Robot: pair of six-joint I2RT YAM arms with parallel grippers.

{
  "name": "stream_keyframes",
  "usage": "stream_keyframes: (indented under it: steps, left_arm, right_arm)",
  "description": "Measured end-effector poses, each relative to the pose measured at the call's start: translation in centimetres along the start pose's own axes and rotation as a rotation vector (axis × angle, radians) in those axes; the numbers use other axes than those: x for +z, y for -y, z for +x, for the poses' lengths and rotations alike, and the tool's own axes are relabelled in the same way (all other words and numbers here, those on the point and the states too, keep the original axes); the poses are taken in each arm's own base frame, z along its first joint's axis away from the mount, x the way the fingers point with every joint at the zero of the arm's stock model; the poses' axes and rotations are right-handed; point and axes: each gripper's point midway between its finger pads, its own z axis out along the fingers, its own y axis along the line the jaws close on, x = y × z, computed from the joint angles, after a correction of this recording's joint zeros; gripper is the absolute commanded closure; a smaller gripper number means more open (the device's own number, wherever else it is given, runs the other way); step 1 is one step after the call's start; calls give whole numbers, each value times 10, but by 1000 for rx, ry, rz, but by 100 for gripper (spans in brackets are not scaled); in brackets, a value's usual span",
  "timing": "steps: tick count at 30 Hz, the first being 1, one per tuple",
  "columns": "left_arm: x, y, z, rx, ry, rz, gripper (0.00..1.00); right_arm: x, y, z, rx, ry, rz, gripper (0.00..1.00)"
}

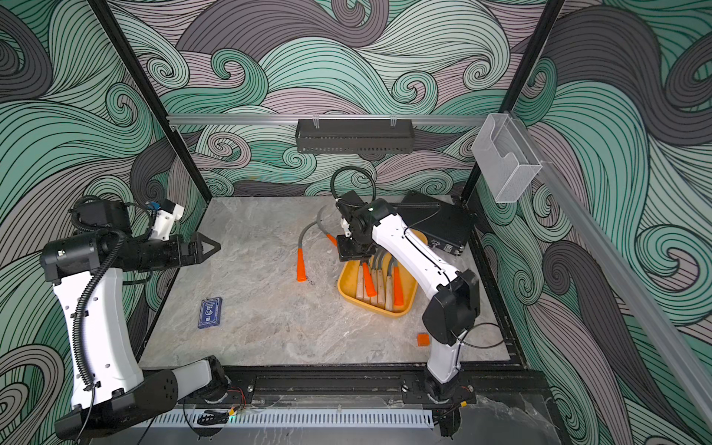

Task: Put small sickles into storage boxes
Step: Pick up the sickle at the center of the board.

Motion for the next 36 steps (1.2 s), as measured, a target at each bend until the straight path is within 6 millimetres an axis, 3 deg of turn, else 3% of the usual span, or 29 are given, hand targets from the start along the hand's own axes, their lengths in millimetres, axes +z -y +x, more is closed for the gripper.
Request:
stream_keyframes:
  steps: [6,14,25,30,36]
  left_arm:
    - [0,-1,0,-13,-1,-2,1]
    - [4,-4,-1,-24,-16,1,1]
    - [8,-7,-2,-34,-32,0,1]
    - [10,-9,-2,-37,-40,-6,1]
    - [10,-12,-1,-36,-45,-20,1]
  right_arm:
    - [21,-43,-11,-85,-25,-13,52]
    - [75,-79,-32,-155,-44,17,49]
    - [166,-79,-33,-173,-130,80,47]
    - [183,-78,-32,-176,-139,87,47]
    - [188,-83,-38,-181,-117,75,45]
